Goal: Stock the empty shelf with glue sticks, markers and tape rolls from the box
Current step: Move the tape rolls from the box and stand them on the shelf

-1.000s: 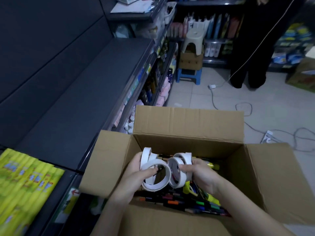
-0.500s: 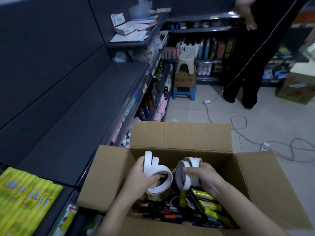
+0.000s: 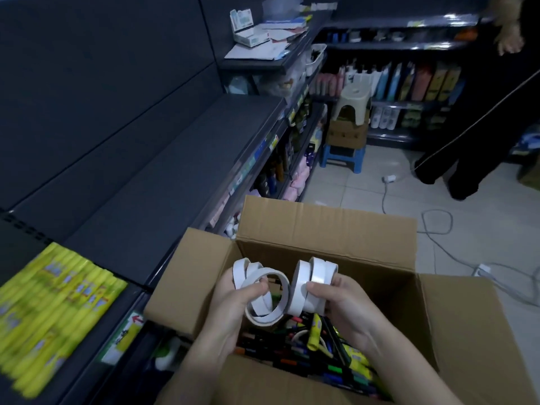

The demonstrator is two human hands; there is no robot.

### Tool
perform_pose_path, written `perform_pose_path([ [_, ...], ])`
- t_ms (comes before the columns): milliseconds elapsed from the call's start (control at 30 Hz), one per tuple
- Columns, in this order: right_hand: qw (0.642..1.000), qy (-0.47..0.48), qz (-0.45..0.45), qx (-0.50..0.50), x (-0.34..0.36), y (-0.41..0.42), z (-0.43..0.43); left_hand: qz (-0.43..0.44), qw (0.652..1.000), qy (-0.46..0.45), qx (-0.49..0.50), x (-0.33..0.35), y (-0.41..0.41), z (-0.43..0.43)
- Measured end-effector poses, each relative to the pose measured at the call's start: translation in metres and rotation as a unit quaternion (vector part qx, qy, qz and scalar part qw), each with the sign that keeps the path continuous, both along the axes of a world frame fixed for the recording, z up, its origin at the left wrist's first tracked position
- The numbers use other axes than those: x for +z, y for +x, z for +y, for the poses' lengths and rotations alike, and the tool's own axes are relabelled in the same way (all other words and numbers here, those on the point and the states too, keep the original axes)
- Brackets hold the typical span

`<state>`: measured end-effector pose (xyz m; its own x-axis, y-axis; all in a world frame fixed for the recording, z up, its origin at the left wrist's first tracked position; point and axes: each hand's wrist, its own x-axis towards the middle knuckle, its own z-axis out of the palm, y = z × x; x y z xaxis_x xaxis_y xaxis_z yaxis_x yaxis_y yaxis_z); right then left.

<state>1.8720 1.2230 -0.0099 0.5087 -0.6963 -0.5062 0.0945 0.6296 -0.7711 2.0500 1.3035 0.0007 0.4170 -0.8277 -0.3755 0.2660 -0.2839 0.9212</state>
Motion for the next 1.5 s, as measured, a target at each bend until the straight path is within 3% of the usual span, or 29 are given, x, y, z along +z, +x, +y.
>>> perform_pose_path([
  [167, 1.0, 0.005, 0.004, 0.027, 0.011, 0.006, 0.013, 0.015, 0.998, -0.012, 0.062, 0.005, -0.007, 0.018],
  [600, 0.992, -0.077, -0.009, 0.099, 0.055, 0.055, 0.068, -0.068, 0.981, -0.094, 0.158, 0.037, 0.02, 0.094],
  [933, 0.959, -0.164, -0.089, 0.214, 0.095, 0.13, 0.204, -0.126, 0.946, -0.175, 0.241, 0.078, 0.066, 0.258],
  [1233, 0.918, -0.177, -0.107, 0.339, 0.08, 0.185, 0.359, -0.149, 0.911, -0.151, 0.354, 0.069, 0.082, 0.429],
  [1500, 0.897, -0.125, -0.106, 0.411, 0.07, 0.216, 0.474, -0.159, 0.867, -0.13, 0.454, 0.062, 0.075, 0.562],
])
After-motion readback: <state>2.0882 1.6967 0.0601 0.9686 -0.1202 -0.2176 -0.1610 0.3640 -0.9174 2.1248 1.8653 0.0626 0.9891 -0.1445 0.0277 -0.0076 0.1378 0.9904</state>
